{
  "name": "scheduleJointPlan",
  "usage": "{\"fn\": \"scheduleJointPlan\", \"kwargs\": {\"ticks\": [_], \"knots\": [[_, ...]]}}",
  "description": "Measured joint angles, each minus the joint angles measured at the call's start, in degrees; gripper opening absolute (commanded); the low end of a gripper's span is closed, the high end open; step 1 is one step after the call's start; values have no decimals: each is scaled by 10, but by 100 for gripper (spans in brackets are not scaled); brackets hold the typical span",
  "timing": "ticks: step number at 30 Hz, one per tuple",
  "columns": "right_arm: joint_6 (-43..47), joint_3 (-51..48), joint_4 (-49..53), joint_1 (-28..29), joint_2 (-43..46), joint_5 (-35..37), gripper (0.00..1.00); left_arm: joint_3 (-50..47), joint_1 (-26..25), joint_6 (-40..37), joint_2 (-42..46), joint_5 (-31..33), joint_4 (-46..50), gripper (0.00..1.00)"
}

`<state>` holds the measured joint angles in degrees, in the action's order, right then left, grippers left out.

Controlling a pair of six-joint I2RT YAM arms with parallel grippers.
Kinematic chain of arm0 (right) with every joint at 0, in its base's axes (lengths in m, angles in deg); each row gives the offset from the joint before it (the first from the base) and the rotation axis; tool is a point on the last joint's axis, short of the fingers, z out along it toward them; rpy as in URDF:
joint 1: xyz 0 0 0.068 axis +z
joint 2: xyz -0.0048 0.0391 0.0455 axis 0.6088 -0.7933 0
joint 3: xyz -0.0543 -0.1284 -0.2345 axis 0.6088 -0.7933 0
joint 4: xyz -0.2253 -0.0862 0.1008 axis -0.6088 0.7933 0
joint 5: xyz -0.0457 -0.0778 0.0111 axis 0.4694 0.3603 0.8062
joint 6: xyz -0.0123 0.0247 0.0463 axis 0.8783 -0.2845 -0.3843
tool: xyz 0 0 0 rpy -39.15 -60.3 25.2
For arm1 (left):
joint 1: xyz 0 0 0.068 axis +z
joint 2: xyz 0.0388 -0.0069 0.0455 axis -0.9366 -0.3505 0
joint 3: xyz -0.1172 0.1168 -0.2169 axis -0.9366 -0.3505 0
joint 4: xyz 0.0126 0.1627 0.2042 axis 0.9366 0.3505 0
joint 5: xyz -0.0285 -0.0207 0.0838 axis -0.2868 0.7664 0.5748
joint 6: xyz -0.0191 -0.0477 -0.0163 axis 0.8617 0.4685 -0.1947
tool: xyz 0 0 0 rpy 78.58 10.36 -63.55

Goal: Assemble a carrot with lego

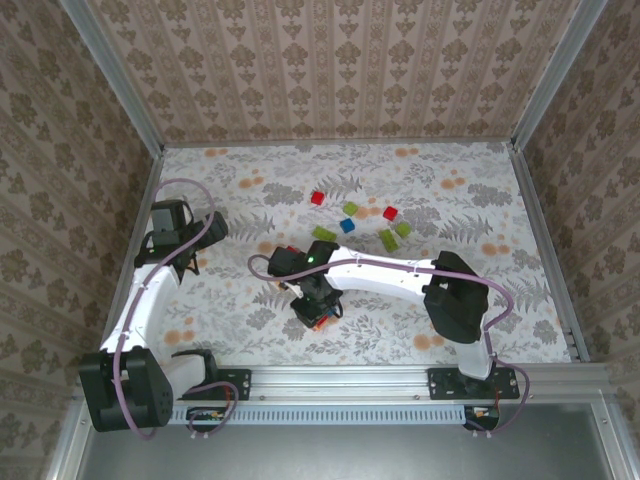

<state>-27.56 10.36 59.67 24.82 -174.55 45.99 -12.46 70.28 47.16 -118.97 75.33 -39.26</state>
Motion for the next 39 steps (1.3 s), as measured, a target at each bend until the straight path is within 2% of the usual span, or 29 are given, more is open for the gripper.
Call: {"fn": "scheduleJointPlan", "kwargs": {"ticks": [39], "knots": [[4, 19, 14, 8, -36, 3, 31, 0, 0, 0, 0, 0, 0, 100]]}}
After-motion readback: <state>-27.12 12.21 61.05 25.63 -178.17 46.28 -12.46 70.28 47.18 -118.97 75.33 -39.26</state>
